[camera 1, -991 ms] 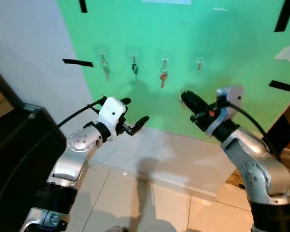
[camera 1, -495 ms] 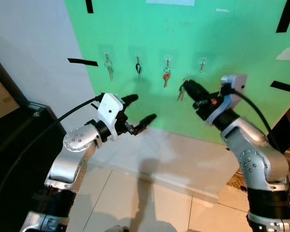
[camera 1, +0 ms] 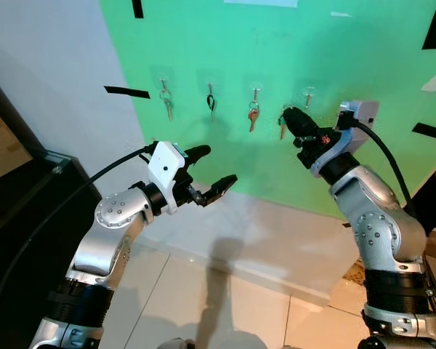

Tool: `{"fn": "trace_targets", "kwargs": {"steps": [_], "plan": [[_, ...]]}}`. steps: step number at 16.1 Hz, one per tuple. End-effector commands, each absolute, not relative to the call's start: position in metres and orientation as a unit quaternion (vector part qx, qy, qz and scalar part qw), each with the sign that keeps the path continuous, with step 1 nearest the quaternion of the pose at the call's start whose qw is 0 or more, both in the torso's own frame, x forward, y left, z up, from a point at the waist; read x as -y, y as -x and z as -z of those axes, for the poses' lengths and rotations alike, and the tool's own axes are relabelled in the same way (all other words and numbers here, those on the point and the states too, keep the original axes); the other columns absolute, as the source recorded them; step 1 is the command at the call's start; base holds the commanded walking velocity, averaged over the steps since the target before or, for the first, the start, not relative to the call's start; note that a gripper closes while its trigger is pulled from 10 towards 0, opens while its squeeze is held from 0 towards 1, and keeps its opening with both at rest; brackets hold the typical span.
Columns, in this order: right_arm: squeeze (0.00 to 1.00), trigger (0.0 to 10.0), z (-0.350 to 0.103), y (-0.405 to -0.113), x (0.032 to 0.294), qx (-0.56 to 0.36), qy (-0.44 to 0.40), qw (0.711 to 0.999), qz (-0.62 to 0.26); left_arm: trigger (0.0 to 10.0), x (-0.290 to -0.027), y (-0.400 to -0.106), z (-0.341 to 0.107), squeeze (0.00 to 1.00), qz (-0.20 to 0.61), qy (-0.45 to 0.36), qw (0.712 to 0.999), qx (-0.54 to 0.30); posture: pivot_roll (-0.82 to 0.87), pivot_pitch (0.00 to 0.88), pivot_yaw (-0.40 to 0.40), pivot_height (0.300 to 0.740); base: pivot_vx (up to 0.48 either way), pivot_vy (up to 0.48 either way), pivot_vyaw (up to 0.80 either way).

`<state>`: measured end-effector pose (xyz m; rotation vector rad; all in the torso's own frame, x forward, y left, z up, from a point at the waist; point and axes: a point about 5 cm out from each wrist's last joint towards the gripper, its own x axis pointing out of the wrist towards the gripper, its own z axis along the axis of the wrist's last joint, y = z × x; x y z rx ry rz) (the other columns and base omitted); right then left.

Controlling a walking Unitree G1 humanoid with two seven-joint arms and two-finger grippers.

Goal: Hang keys on a hook

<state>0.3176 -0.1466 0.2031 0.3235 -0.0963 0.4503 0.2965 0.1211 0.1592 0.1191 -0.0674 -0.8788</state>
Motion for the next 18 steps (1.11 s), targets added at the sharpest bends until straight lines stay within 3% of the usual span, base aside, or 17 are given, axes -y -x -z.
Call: {"fn": "trace_targets", "kwargs": {"steps": [1,8,18], "plan": [[0.00,10.0,-0.210,-0.319,0.147,0.061,-0.163,0.960,-0.218,10.0,-0.124,-0.296,-0.161,0.00,0.425,-0.061,0.902,0.033,-0.16,0.000,0.092,0.740,0.000,0.000,0.00],[0.00,10.0,-0.206,-0.316,0.162,0.060,-0.200,0.961,-0.184,10.0,-0.123,-0.295,-0.159,0.00,0.432,-0.061,0.900,0.027,-0.17,0.000,0.102,0.740,0.000,0.000,0.00],[0.00,10.0,-0.201,-0.321,0.158,0.038,-0.214,0.959,-0.181,10.0,-0.124,-0.295,-0.159,0.00,0.432,-0.064,0.899,0.027,-0.16,0.000,0.102,0.740,0.000,0.000,0.00]]}}
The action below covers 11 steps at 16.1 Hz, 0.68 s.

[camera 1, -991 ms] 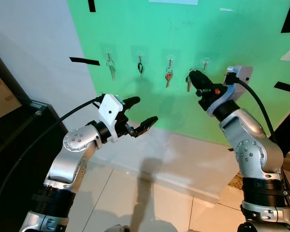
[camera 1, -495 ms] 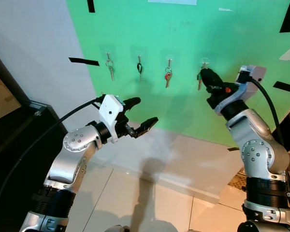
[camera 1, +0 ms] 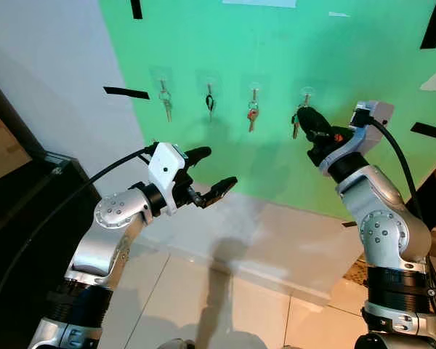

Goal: Hang keys on a hook

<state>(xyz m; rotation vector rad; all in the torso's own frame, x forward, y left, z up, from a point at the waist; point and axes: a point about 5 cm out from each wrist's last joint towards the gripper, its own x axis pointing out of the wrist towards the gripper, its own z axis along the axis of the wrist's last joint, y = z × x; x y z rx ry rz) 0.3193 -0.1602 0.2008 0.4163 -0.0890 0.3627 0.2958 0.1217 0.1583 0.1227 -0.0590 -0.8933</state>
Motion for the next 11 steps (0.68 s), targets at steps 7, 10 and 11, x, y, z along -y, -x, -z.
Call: {"fn": "trace_targets", "kwargs": {"steps": [7,10,11], "plan": [[0.00,10.0,-0.197,-0.331,0.169,0.033,-0.262,0.956,-0.129,10.0,-0.123,-0.295,-0.160,0.00,0.433,-0.064,0.899,0.027,-0.16,0.000,0.100,0.740,0.000,0.000,0.00],[0.00,10.0,-0.184,-0.332,0.170,-0.003,-0.261,0.958,-0.116,10.0,-0.122,-0.295,-0.162,0.00,0.434,-0.062,0.898,0.033,-0.16,0.000,0.100,0.740,0.000,0.000,0.00],[0.00,10.0,-0.182,-0.332,0.169,-0.010,-0.261,0.958,-0.118,10.0,-0.122,-0.296,-0.163,0.00,0.435,-0.061,0.898,0.035,-0.16,0.000,0.100,0.740,0.000,0.000,0.00]]}}
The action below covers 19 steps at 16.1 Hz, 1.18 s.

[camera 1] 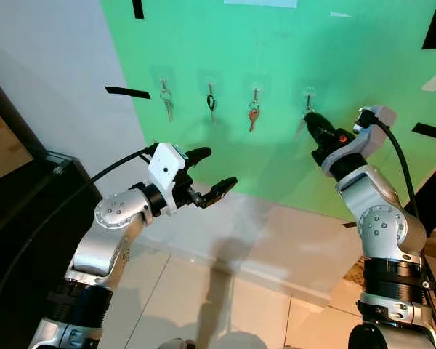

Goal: Hang keys on a hook

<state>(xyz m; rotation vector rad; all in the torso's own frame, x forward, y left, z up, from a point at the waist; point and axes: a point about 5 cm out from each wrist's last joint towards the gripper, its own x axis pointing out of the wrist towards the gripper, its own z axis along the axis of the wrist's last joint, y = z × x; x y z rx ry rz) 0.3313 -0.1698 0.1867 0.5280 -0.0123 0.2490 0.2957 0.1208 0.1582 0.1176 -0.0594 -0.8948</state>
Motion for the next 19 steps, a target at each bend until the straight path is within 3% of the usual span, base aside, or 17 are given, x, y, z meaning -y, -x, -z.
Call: {"fn": "trace_targets", "kwargs": {"steps": [1,9,10,11,15,17,19], "plan": [[0.00,10.0,-0.177,-0.331,0.168,-0.023,-0.258,0.958,-0.121,10.0,-0.119,-0.297,-0.169,0.00,0.435,-0.048,0.898,0.048,-0.16,0.000,0.099,0.740,0.000,0.000,0.00],[0.00,10.0,-0.174,-0.331,0.164,-0.027,-0.265,0.955,-0.128,10.0,-0.109,-0.293,-0.187,0.00,0.458,-0.012,0.886,0.076,-0.16,0.000,0.095,0.740,0.000,0.000,0.00],[0.13,10.0,-0.175,-0.331,0.165,-0.022,-0.267,0.956,-0.123,10.0,-0.109,-0.293,-0.187,0.00,0.457,-0.011,0.886,0.076,-0.16,0.000,0.096,0.740,0.000,0.000,0.00],[1.00,10.0,-0.176,-0.331,0.168,-0.009,-0.274,0.955,-0.112,10.0,-0.109,-0.294,-0.188,0.00,0.457,-0.009,0.886,0.077,-0.16,0.000,0.097,0.740,0.000,0.000,0.00],[1.00,10.0,-0.181,-0.325,0.165,0.014,-0.271,0.952,-0.142,10.0,-0.110,-0.295,-0.188,0.00,0.451,-0.003,0.890,0.074,-0.16,0.000,0.104,0.740,0.000,0.000,0.00],[1.00,10.0,-0.179,-0.322,0.172,0.033,-0.270,0.955,-0.114,10.0,-0.113,-0.296,-0.184,0.00,0.439,-0.006,0.896,0.065,-0.16,0.000,0.107,0.740,0.000,0.000,0.00],[1.00,10.0,-0.175,-0.312,0.183,0.040,-0.248,0.964,-0.085,10.0,-0.121,-0.301,-0.167,0.00,0.401,-0.056,0.914,0.022,-0.16,0.000,0.103,0.740,0.000,0.000,0.00]]}}
